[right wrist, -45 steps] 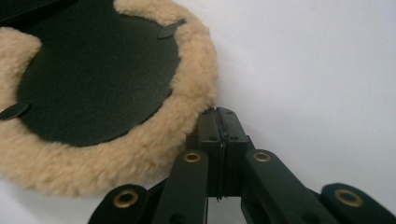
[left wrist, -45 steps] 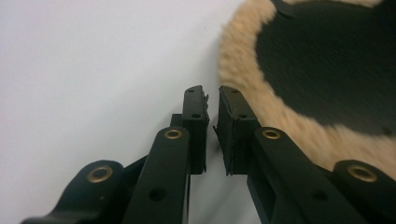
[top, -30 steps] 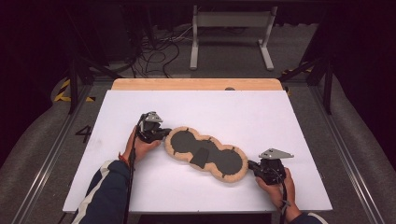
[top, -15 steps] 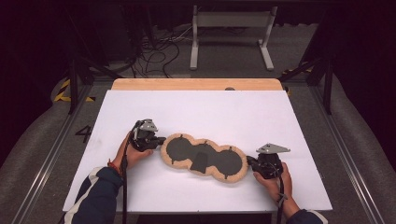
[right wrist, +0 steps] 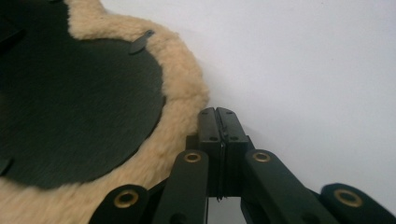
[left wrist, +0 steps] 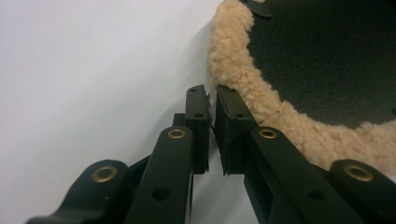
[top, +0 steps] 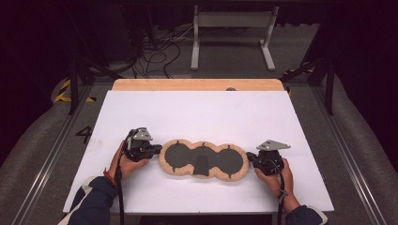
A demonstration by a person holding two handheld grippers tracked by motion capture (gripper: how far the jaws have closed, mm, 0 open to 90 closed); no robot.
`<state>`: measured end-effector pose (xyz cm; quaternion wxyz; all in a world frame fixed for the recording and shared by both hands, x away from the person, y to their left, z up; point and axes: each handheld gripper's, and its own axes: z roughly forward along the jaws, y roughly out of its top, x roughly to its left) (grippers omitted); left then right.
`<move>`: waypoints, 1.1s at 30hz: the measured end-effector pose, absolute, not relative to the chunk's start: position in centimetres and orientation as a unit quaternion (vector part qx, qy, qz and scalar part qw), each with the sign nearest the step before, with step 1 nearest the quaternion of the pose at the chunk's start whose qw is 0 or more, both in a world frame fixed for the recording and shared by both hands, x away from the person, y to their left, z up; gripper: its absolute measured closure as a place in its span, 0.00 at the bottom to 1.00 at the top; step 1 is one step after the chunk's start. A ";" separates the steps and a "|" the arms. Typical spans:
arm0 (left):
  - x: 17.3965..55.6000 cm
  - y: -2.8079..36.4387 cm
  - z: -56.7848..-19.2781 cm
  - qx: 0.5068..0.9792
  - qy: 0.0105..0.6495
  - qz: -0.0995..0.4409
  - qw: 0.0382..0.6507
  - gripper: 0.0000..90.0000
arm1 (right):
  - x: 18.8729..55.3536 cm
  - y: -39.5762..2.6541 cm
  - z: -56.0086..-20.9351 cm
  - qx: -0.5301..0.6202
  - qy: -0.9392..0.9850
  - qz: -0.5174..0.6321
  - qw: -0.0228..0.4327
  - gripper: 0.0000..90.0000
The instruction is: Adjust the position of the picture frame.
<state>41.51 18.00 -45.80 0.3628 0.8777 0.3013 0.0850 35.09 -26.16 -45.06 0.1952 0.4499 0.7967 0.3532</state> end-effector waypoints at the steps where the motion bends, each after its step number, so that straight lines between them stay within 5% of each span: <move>1: 41.4 18.1 -45.8 0.878 0.300 0.088 0.362 0.93 | 34.7 -26.4 -44.9 0.449 0.797 0.355 0.193 1.00; 11: 39.2 18.9 -45.6 0.876 0.286 0.082 0.381 0.92 | 31.4 -26.9 -45.0 0.434 0.810 0.371 0.133 1.00; 24: 38.3 18.8 -45.7 0.868 0.286 0.080 0.398 0.98 | 32.8 -26.8 -45.4 0.463 0.796 0.360 0.149 1.00; 33: 35.8 18.8 -46.0 0.879 0.268 0.077 0.387 0.85 | 32.1 -26.8 -45.0 0.439 0.810 0.354 0.160 1.00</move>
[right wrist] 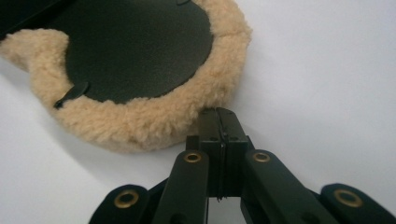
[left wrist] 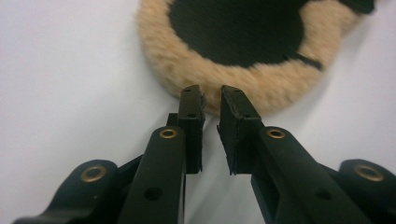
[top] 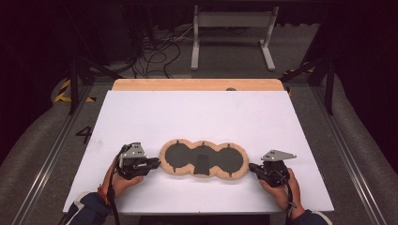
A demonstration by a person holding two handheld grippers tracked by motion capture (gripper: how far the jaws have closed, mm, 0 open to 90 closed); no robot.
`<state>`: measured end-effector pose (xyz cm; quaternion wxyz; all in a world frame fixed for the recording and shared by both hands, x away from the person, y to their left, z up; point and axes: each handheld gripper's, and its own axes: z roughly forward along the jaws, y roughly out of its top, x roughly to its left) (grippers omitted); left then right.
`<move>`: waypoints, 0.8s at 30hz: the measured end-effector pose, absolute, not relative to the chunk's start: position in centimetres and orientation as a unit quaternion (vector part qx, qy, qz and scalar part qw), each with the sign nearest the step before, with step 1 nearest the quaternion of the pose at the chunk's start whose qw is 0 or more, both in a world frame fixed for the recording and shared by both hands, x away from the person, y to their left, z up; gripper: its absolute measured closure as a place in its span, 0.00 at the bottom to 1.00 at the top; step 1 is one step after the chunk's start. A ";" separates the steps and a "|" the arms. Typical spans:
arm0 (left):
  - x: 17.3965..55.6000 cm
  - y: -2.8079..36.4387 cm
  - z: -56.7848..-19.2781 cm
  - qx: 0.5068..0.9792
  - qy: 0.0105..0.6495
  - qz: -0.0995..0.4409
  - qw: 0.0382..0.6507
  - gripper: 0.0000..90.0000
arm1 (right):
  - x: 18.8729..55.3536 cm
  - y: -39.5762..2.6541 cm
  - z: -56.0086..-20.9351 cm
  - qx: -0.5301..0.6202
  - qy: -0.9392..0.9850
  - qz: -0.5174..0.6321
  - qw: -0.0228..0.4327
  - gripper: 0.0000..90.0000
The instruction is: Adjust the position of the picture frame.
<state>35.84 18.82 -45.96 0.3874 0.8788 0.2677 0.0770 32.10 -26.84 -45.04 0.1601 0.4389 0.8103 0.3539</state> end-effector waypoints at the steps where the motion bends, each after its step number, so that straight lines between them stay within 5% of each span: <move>1: 35.4 18.3 -46.2 0.884 0.258 0.070 0.383 0.85 | 32.0 -27.1 -44.9 0.438 0.807 0.365 0.155 1.00; 24: 35.9 18.4 -46.4 0.887 0.234 0.071 0.392 0.80 | 33.0 -27.2 -44.5 0.447 0.791 0.382 0.167 0.96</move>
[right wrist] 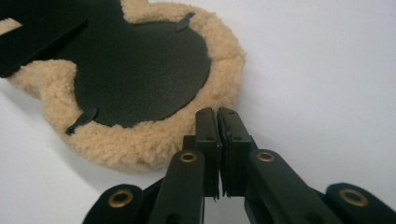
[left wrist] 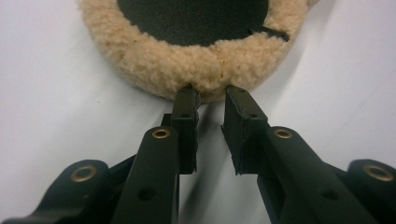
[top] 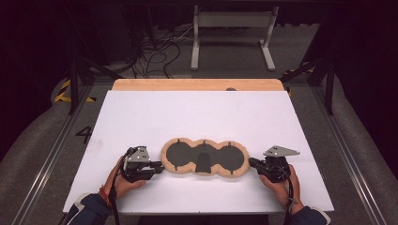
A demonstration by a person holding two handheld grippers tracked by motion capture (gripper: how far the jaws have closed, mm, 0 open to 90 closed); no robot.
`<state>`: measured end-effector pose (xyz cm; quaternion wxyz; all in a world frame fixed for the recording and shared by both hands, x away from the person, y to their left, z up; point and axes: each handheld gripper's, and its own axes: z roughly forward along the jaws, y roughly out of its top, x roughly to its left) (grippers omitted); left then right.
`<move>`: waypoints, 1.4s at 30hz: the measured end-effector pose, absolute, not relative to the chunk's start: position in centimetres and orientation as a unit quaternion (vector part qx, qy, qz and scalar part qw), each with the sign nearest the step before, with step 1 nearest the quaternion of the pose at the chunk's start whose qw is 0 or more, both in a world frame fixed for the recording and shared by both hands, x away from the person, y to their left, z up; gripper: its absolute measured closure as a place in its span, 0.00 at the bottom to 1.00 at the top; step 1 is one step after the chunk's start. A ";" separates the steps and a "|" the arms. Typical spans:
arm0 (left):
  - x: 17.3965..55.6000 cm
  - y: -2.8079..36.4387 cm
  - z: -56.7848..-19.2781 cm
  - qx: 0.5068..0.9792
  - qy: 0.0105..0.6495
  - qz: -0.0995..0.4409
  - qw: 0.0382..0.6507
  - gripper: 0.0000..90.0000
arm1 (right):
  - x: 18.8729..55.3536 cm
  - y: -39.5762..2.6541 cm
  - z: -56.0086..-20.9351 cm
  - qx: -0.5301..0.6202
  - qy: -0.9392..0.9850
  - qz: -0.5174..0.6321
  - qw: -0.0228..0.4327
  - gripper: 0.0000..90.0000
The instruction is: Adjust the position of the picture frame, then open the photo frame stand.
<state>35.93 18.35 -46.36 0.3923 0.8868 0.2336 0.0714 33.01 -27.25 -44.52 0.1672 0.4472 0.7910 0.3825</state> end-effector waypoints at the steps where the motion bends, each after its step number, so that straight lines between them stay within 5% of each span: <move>1: 35.9 18.8 -46.2 0.882 0.237 0.073 0.400 0.80 | 33.0 -27.4 -44.4 0.441 0.788 0.397 0.165 0.95; 8: 35.1 21.2 -45.5 0.860 0.262 0.111 0.423 0.59 | 32.3 -27.5 -42.9 0.406 0.788 0.423 0.189 0.89; 20: 34.1 22.0 -46.0 0.856 0.287 0.129 0.411 0.25 | 31.9 -26.8 -42.6 0.388 0.795 0.436 0.164 0.77; 34: 33.4 22.1 -46.2 0.858 0.294 0.128 0.402 0.18 | 31.0 -24.3 -42.2 0.347 0.819 0.439 0.125 0.68; 42: 33.3 21.7 -46.3 0.864 0.286 0.120 0.396 0.18 | 31.1 -21.1 -43.0 0.321 0.843 0.425 0.074 0.77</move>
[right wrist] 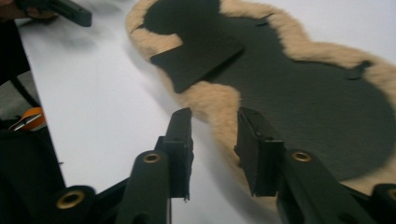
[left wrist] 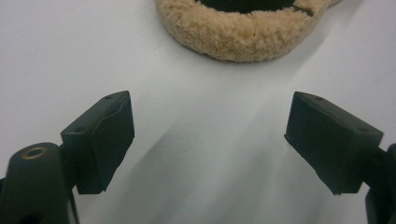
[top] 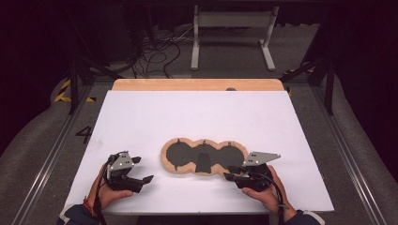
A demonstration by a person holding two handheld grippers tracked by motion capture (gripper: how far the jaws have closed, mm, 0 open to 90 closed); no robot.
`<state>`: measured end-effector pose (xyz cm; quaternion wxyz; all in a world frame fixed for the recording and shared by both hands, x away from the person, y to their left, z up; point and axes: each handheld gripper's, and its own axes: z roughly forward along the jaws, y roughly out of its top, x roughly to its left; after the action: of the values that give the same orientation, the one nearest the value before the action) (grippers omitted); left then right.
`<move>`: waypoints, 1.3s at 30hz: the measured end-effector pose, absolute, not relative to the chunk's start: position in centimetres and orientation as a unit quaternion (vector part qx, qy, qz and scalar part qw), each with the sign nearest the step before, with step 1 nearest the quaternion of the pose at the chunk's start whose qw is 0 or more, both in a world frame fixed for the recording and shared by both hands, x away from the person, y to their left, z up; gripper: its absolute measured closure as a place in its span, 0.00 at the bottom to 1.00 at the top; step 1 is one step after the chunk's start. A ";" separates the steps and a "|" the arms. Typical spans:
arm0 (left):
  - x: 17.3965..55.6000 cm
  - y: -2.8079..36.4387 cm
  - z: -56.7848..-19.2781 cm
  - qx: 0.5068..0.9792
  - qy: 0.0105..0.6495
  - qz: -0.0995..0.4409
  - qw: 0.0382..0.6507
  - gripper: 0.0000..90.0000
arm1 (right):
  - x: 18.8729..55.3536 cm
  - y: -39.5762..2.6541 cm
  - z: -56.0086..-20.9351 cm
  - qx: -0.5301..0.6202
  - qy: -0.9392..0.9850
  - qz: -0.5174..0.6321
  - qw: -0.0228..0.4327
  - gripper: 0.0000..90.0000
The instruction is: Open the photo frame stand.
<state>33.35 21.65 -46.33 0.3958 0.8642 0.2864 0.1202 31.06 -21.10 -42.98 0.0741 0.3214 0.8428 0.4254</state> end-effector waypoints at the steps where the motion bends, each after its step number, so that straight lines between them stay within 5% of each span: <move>1: 33.3 21.6 -46.4 0.864 0.288 0.119 0.395 0.18 | 31.1 -20.6 -43.2 0.319 0.845 0.424 0.065 0.78; 12: 33.4 21.2 -46.5 0.869 0.282 0.110 0.392 0.17 | 32.6 -17.8 -44.9 0.328 0.852 0.407 0.004 0.80; 24: 33.5 20.9 -46.7 0.870 0.280 0.100 0.392 0.17 | 33.3 -17.2 -45.0 0.351 0.840 0.413 -0.009 0.91; 39: 34.8 20.1 -45.9 0.849 0.314 0.072 0.420 0.17 | 34.2 -17.7 -44.8 0.380 0.805 0.449 -0.076 0.67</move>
<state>34.84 20.07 -45.88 0.4195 0.8487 0.3141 0.0715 34.15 -17.67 -44.80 -0.0761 0.3800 0.8051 0.4491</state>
